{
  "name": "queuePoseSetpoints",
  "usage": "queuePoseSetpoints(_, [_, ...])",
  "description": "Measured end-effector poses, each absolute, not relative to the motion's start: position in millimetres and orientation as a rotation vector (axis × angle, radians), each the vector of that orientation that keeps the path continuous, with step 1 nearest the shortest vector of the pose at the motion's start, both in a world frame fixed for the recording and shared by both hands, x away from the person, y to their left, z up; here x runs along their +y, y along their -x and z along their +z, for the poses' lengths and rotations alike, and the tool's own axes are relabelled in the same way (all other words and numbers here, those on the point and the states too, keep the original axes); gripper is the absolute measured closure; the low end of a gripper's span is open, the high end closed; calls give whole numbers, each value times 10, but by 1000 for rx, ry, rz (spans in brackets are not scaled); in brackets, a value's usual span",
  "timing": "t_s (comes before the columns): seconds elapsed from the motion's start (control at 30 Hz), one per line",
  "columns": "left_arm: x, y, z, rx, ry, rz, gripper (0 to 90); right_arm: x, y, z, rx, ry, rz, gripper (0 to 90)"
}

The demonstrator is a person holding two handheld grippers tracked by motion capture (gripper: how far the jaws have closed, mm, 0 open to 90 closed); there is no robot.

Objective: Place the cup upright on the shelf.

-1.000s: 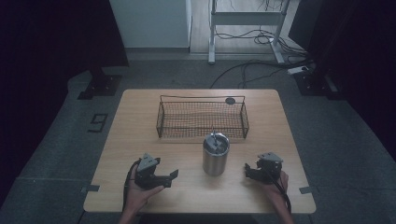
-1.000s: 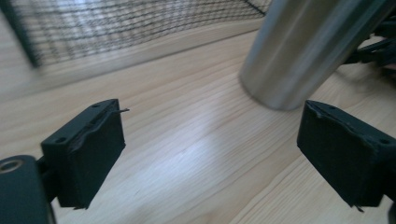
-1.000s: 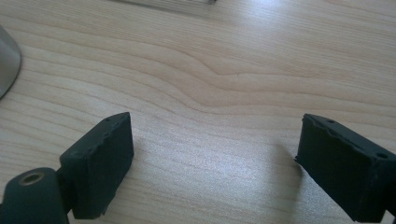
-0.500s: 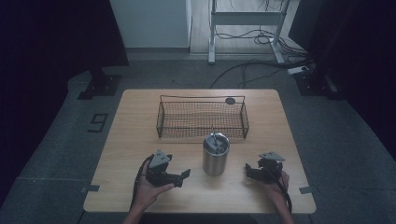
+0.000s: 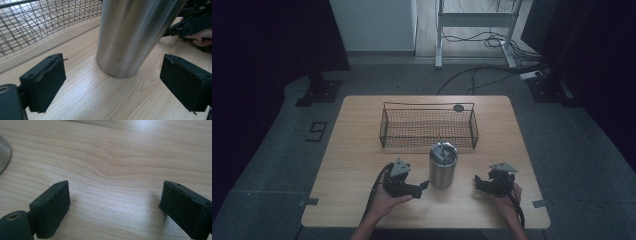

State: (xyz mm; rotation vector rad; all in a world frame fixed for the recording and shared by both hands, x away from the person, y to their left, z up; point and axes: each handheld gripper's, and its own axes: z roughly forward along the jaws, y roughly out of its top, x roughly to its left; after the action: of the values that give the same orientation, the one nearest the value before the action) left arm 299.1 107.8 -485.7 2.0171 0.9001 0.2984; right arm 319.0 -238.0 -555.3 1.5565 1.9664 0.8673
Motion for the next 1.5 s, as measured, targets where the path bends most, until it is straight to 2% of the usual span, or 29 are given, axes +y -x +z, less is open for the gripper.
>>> queuePoseSetpoints(0.43, [909,-3067,-4888,907,-2032,285,77,-2380,-3190,-5553,1966,-1557,867,85])
queuePoseSetpoints(0.83, [754,-3092,-4852,877,-2052,270,27,-2381,-3189,-5553,1965,-1557,867,88])
queuePoseSetpoints(1.23, [680,-3157,-4805,891,-2049,287,59,-2382,-3189,-5553,1961,-1558,866,92])
queuePoseSetpoints(1.5, [622,-3236,-4834,858,-2070,278,0,-2385,-3189,-5552,1957,-1560,865,99])
